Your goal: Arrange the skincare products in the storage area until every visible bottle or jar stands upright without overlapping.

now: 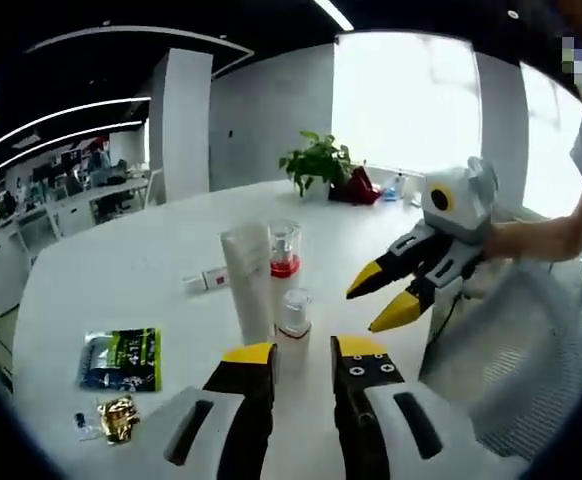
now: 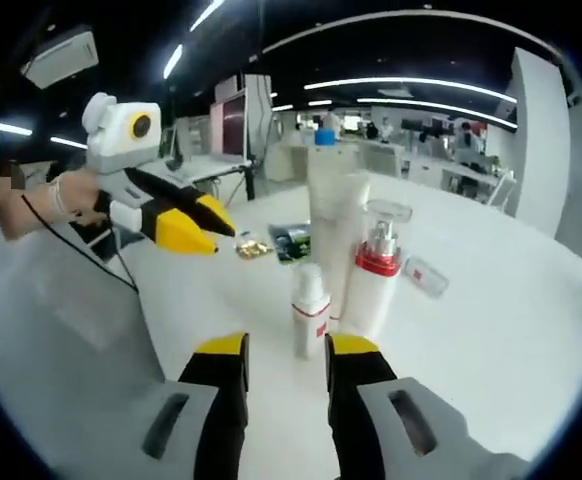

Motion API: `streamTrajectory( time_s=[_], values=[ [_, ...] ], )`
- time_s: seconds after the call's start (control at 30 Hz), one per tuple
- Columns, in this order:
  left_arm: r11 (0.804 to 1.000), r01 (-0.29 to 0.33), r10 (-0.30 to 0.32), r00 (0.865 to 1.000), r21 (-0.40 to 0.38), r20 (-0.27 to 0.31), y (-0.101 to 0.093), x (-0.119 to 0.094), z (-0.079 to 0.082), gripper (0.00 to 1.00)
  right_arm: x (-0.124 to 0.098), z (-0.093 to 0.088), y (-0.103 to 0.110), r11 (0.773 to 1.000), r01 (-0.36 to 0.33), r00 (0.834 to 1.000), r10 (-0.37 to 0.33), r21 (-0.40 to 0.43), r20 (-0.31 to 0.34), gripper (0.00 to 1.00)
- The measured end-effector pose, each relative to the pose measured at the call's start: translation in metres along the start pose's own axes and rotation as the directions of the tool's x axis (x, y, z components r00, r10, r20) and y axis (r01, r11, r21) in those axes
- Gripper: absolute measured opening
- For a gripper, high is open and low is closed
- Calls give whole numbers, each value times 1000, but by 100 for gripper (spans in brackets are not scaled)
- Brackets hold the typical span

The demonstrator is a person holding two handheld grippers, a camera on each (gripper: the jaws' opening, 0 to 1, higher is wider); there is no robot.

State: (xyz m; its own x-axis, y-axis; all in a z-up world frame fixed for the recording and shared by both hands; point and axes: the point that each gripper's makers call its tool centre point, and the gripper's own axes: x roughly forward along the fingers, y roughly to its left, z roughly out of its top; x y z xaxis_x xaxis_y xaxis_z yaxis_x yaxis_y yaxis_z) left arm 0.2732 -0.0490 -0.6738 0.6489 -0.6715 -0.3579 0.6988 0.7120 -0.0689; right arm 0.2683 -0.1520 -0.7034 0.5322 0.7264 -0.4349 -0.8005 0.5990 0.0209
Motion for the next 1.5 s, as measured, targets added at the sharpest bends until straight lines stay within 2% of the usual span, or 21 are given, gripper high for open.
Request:
streamTrajectory(
  time_s=[0.13, 0.27, 0.33, 0.43, 0.57, 0.7, 0.8, 0.9, 0.97, 1.13, 1.2, 1.33, 1.5],
  values=[
    [998, -59, 59, 998, 5, -12, 11, -12, -6, 31, -9, 12, 2, 999, 27, 999, -27, 18, 26, 39],
    [996, -89, 89, 996, -6, -25, 16, -22, -10, 43, -15, 17, 2, 999, 54, 998, -54, 5, 16, 50],
    [994, -112, 112, 993, -14, -28, 18, -29, -11, 47, -19, 15, 3, 997, 70, 998, -70, -31, 1, 55],
    [992, -127, 126, 991, -13, -33, 19, -36, -12, 54, -22, 12, 11, 997, 73, 997, -73, -29, -18, 62],
    [987, -157, 158, 985, 20, -71, 16, -42, -19, 70, -21, 8, 11, 997, 73, 997, -73, -16, -33, 74],
    [985, -169, 171, 983, 34, -72, 11, -43, -24, 74, -21, 2, 14, 996, 87, 995, -88, -13, -50, 82],
    [983, -181, 181, 981, 9, -75, 12, -43, -29, 81, -21, 2, 15, 996, 95, 994, -95, -1, -48, 86],
    [982, -191, 189, 978, -10, -87, 13, -41, -34, 93, -21, 1, 14, 994, 106, 994, -105, 17, -36, 95],
    [979, -201, 199, 975, -18, -96, 16, -42, -36, 97, -20, -1, 15, 994, 106, 994, -105, 25, -40, 98],
    [979, -201, 197, 976, -35, -92, 16, -40, -39, 99, -18, -7, 20, 996, 91, 994, -90, 10, -60, 99],
    [980, -195, 190, 975, -31, -116, 14, -38, -45, 99, -17, -9, 19, 995, 100, 993, -99, 14, -67, 100],
    [980, -196, 192, 973, -23, -124, 14, -40, -46, 99, -17, -4, 17, 994, 101, 994, -99, 39, -35, 100],
    [979, -192, 183, 975, -69, -125, 14, -41, -47, 99, -14, -10, 20, 996, 84, 995, -82, 43, -55, 100]
  ],
)
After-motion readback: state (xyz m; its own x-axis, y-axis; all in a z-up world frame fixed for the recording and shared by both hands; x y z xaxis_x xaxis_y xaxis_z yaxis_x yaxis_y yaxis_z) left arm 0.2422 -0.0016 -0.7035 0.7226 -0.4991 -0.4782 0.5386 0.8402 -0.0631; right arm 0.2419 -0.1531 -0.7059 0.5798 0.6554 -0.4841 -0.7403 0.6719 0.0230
